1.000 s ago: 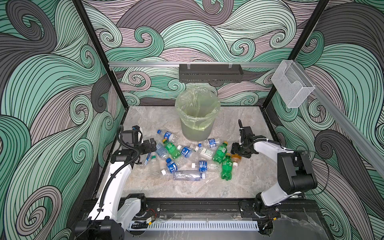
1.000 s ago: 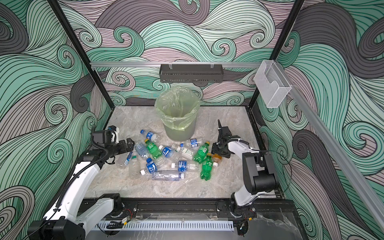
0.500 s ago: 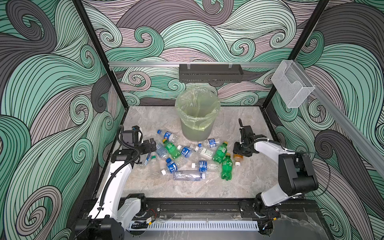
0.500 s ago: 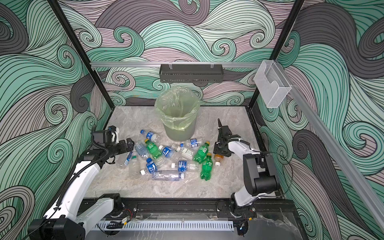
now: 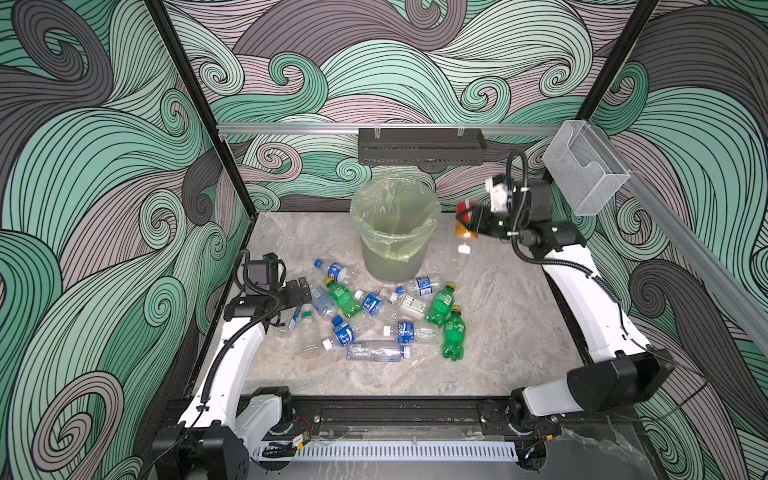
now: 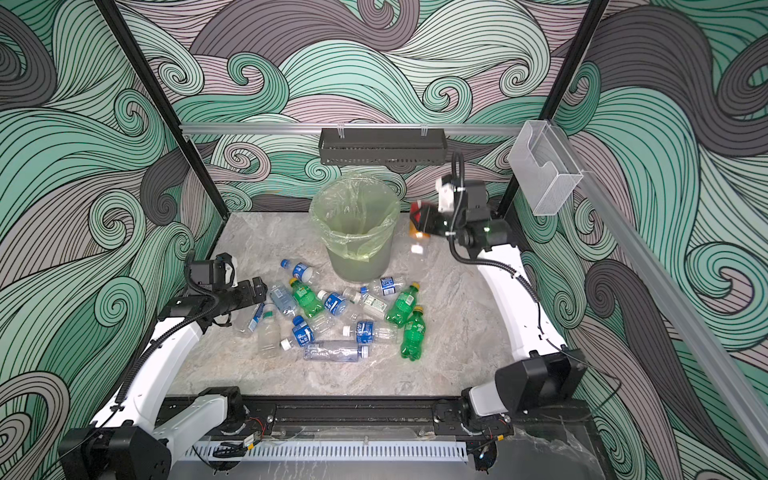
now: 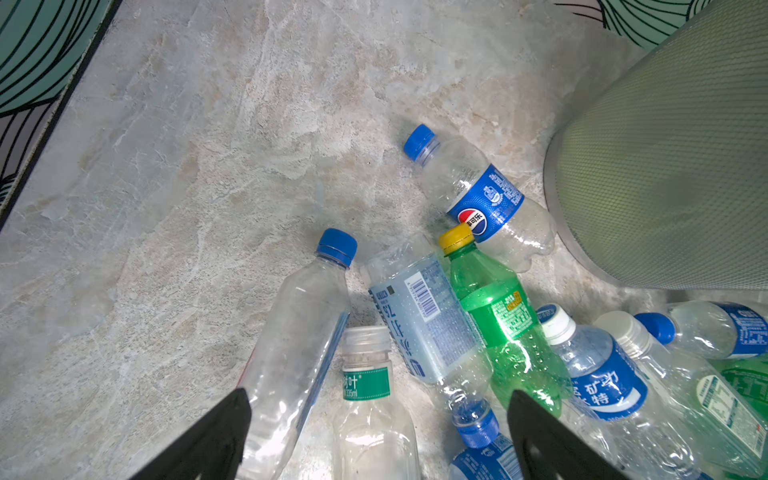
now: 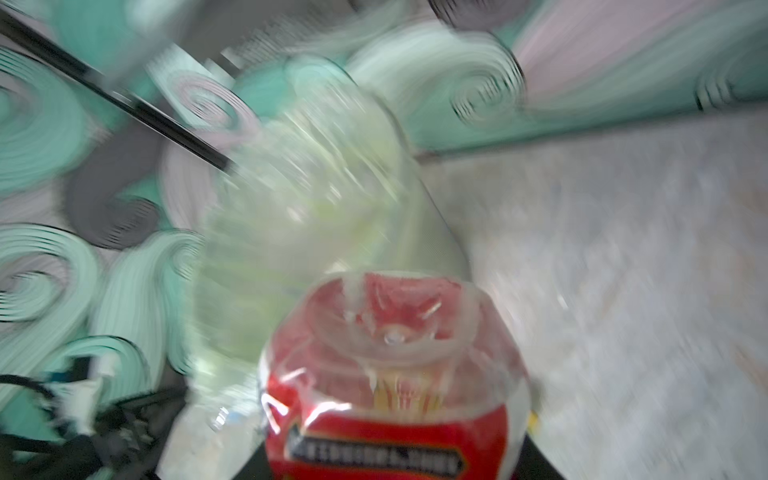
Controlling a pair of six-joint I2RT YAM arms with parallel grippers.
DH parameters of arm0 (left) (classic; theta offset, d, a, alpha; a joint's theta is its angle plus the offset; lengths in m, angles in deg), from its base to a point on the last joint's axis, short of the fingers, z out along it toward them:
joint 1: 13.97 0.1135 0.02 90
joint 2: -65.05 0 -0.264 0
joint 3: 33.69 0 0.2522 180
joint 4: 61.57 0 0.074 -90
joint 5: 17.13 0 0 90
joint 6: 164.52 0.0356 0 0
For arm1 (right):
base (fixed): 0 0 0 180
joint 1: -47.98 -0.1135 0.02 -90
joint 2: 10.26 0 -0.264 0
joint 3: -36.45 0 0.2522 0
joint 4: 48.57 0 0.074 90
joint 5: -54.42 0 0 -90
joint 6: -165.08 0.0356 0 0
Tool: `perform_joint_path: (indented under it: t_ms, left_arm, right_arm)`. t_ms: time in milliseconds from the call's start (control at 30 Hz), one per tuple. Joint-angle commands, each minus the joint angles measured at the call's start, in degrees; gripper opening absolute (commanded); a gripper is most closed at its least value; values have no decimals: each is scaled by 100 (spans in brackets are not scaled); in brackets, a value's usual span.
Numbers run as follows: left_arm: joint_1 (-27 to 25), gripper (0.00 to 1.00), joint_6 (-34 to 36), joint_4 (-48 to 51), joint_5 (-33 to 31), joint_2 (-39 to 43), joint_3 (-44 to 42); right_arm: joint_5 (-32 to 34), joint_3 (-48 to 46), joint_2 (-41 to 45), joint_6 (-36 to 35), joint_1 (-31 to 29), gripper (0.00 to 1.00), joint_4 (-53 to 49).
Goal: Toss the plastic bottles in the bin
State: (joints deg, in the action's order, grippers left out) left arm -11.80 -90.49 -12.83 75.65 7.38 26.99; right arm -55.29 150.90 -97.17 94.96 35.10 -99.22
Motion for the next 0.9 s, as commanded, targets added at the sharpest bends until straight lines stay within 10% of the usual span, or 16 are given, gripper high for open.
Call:
perform_joint_path:
  t_ms: [0,67,200,867]
  left_arm:
    - [-17,98,-132,161,-41,-63,305]
    - [-22,98,-157,306,50,-139,430]
    - [-11,98,-254,679,-110,-235,635]
    - [-15,95,-1207,555,-14,-568,-12]
  right_arm:
    - [-492,1735,-1158,167,-445,63,-62]
    - [-492,2848,-1971,94,-623,94,-229]
    - [-474,3487,-2399,-55,-719,95,-580]
    - [769,-2792,2012,-692,-611,100,447]
